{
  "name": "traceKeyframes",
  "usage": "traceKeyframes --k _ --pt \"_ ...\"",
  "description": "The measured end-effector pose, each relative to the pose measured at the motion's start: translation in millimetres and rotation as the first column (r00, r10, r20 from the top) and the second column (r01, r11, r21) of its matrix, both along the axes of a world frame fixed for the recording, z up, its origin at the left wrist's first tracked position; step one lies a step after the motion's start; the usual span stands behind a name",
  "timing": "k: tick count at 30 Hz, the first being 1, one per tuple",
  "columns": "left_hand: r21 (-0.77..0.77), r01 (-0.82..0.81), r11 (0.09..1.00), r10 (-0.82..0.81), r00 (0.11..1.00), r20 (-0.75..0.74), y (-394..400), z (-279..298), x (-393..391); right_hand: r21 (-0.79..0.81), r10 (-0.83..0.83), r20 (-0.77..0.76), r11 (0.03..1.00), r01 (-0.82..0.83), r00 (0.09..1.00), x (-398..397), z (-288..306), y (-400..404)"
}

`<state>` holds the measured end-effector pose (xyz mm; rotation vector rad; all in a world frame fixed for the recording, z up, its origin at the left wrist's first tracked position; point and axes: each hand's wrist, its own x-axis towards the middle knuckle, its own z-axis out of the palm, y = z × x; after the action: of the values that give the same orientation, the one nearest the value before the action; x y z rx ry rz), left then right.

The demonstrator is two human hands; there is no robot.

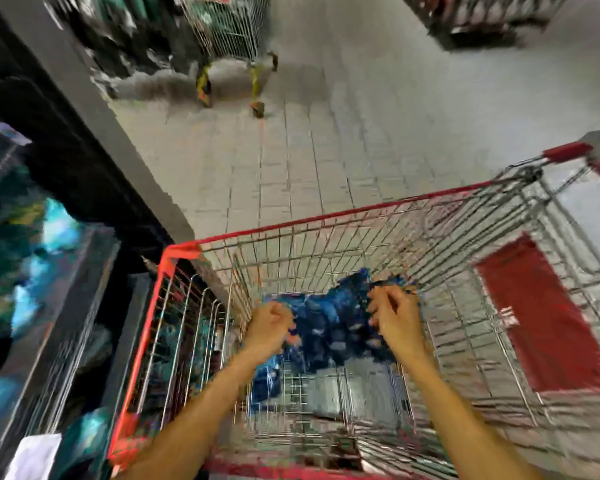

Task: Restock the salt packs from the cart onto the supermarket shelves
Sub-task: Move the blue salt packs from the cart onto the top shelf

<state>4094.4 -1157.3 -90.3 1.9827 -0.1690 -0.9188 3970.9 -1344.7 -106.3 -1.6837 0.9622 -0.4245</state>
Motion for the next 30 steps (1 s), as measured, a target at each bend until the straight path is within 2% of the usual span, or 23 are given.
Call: traceKeyframes --k 4,7,10,14,19,21,25,28,30 --pt "0.164 -0.035 0.986 0.057 0.989 -0.134 -34 -69 5 0.004 0.011 -0.215 1.0 -0.011 0.977 -15 -75 -35" --pt "0.233 -0.054 0.971 0.099 0.977 -0.187 -50 -127 9 0.098 0.007 -0.299 0.995 0.024 0.954 -20 -131 -50" --pt "0.29 -0.015 0.957 0.088 0.967 -0.239 -70 -189 11 0.169 0.048 -0.419 0.985 0.026 0.906 -20 -194 -59" --pt "0.317 0.059 0.946 0.014 0.975 -0.223 -105 -263 14 0.125 0.075 -0.54 0.992 -0.008 0.839 -8 -267 -70" --pt "0.296 0.243 0.924 -0.21 0.968 -0.14 -160 -328 19 -0.084 -0.027 -0.471 0.996 -0.014 0.882 25 -326 -90" --pt "0.315 0.229 0.921 -0.21 0.973 -0.093 -185 -349 24 -0.134 -0.029 -0.463 0.99 -0.037 0.886 46 -341 -103" --pt "0.345 0.242 0.907 -0.234 0.97 -0.064 -224 -391 28 -0.052 0.1 -0.582 0.986 -0.161 0.807 76 -368 -129" --pt "0.349 0.196 0.917 -0.194 0.98 -0.039 -238 -412 30 -0.082 0.025 -0.574 0.993 -0.088 0.818 87 -379 -137" --pt "0.338 0.158 0.928 -0.156 0.987 -0.032 -242 -422 30 -0.147 -0.03 -0.619 0.986 -0.078 0.784 90 -385 -135"
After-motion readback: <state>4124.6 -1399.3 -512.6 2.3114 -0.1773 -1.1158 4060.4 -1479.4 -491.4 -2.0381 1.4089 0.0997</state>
